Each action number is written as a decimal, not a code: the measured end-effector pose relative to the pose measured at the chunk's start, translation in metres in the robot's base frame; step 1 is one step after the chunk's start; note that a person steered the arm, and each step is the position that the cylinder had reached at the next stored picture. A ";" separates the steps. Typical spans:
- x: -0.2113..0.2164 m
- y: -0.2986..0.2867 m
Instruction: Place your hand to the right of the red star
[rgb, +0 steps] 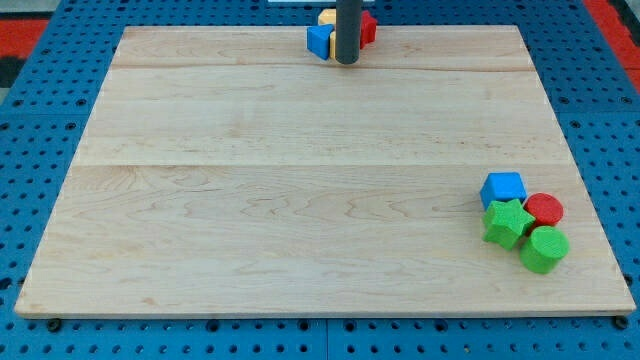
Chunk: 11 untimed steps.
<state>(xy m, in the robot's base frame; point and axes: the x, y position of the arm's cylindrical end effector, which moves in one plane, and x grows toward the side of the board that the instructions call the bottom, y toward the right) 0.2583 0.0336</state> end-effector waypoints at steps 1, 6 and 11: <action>0.004 0.001; -0.067 0.087; -0.066 0.055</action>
